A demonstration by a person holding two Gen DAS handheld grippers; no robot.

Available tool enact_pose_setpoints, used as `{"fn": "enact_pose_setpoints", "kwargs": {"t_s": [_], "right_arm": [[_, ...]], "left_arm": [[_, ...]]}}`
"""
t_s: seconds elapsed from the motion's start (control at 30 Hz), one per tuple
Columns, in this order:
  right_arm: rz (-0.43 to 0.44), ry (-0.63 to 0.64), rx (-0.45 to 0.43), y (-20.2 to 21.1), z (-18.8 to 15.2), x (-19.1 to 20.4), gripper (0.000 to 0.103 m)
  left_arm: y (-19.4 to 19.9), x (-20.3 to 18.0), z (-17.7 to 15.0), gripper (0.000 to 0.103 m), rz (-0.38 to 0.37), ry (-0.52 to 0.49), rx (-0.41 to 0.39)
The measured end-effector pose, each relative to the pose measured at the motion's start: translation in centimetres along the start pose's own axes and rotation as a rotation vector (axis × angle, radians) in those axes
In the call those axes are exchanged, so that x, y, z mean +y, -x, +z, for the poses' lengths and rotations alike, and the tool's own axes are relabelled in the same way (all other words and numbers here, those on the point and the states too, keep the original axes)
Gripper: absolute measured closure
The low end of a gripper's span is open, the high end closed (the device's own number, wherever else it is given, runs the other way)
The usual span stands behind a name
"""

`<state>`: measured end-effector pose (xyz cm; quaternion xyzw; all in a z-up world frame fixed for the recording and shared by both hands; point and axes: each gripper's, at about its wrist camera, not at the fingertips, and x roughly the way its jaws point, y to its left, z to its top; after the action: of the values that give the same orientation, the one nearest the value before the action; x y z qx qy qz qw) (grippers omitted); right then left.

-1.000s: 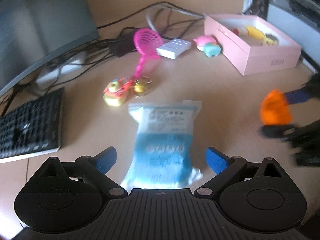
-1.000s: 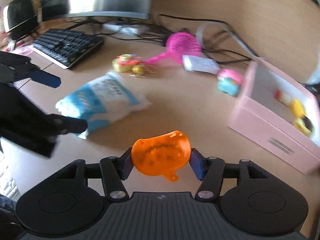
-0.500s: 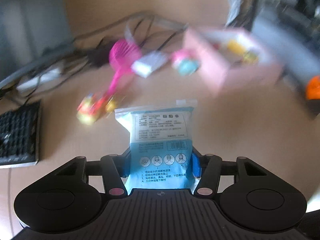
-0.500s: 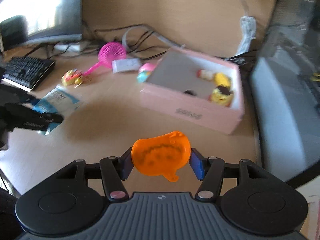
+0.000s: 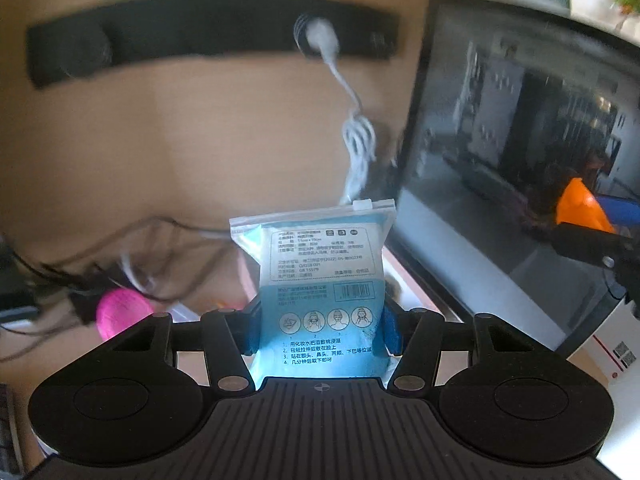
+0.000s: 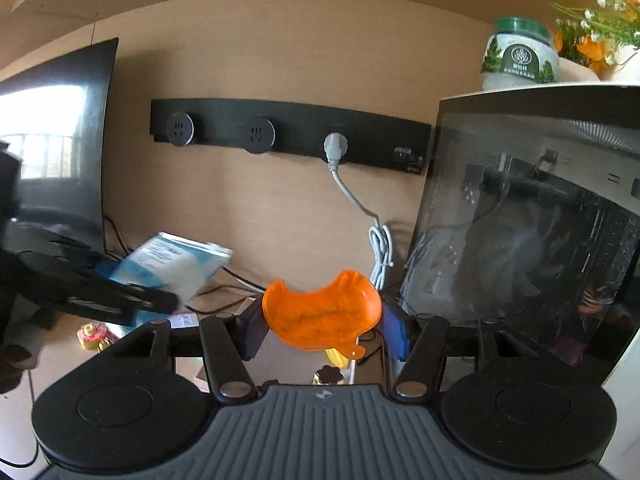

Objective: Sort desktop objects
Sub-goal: 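Carry the ice pack and orange toy into the pink box and release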

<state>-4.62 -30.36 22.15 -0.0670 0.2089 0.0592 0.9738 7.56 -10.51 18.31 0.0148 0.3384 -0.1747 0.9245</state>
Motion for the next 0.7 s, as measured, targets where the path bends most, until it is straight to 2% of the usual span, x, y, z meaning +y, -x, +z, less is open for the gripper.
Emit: {"fn": "enact_pose_setpoints", "kwargs": {"t_s": [0.1, 0.2, 0.23, 0.27, 0.33, 0.47, 0.57, 0.7], "right_arm": [[-0.01, -0.029, 0.027, -0.7, -0.9, -0.6, 0.045], [-0.025, -0.066, 0.054, -0.9, -1.7, -1.4, 0.045], [-0.028, -0.072, 0.058, -1.1, -1.9, -1.6, 0.045], [-0.031, -0.079, 0.062, -1.3, -2.0, -1.7, 0.045], [-0.034, -0.081, 0.07, -1.9, -2.1, -1.7, 0.045], [-0.025, -0.094, 0.106, -4.0, -2.8, -1.5, 0.045], [0.012, -0.108, 0.146, -6.7, -3.0, -1.0, 0.045], [0.066, -0.107, 0.197, -11.2, -3.1, -0.1, 0.045]], "left_arm": [[-3.0, -0.8, 0.7, 0.043, -0.011, -0.013, 0.032], [-5.4, -1.3, 2.3, 0.042, -0.011, -0.006, 0.007], [-6.1, -1.2, 2.6, 0.037, -0.008, -0.007, -0.007], [-7.1, -1.1, 2.9, 0.024, 0.003, -0.012, -0.009], [-7.8, -0.9, 3.0, 0.019, 0.037, -0.025, -0.006], [-6.4, 0.4, 0.3, 0.01, 0.06, -0.03, 0.031], [-4.5, 2.1, -3.2, 0.008, 0.104, -0.021, 0.093], [-2.5, 4.5, -7.4, 0.007, 0.153, 0.044, 0.185]]}}
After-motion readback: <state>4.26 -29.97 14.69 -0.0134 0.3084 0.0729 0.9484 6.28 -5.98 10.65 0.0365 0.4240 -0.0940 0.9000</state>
